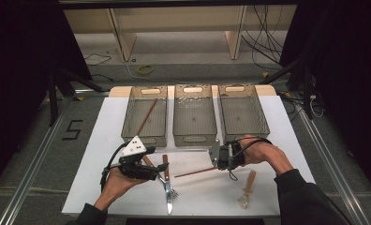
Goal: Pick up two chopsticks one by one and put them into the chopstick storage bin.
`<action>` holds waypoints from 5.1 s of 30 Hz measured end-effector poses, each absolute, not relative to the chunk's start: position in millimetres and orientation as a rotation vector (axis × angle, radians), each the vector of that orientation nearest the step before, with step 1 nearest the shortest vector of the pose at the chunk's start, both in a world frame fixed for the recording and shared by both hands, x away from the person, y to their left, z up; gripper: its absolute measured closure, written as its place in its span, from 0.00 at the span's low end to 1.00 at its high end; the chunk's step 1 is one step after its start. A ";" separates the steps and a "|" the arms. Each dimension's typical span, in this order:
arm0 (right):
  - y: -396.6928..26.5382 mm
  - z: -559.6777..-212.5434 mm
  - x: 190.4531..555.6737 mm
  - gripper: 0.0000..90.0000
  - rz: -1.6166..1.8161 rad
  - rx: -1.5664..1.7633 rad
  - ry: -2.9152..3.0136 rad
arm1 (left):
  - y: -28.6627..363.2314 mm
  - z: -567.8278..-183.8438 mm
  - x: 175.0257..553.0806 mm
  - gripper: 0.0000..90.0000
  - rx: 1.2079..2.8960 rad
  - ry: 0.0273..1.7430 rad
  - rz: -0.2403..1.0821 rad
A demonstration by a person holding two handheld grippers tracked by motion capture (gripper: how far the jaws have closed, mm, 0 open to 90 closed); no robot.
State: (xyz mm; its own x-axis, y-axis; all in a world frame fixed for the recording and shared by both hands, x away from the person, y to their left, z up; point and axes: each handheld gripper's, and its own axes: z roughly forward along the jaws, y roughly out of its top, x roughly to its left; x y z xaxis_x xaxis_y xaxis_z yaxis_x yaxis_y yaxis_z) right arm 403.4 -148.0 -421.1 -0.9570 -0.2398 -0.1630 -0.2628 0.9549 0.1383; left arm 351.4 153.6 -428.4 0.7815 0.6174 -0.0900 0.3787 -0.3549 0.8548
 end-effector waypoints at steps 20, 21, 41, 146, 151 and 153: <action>-113.8 -398.8 391.1 0.94 0.307 -0.481 2.862 | 86.6 -419.9 360.5 0.41 2.274 0.598 0.224; -113.1 -397.7 390.5 0.94 0.316 -0.481 2.861 | 85.0 -419.5 360.2 0.43 2.272 0.596 0.226; -95.9 -395.5 383.1 0.94 0.321 -0.580 2.807 | 62.5 -429.2 359.0 0.79 2.331 0.599 0.167; -220.4 -431.7 338.0 0.40 0.733 0.751 2.706 | 218.7 -394.6 488.6 0.93 1.993 1.164 0.388; -220.5 -431.7 337.7 0.40 0.737 0.750 2.710 | 222.9 -402.2 497.9 0.93 1.985 1.216 0.386; -220.3 -431.8 337.4 0.40 0.737 0.748 2.711 | 223.1 -405.3 501.4 0.93 1.988 1.233 0.386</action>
State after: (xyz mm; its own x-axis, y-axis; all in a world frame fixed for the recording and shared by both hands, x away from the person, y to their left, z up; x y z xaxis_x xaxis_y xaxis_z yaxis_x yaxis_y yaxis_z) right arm 337.4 -220.3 -431.8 -0.8420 0.5323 -0.0876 0.4147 0.7425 0.5260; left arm 501.4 223.1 -405.3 0.4903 0.8622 -0.1276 0.6355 -0.2534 0.7293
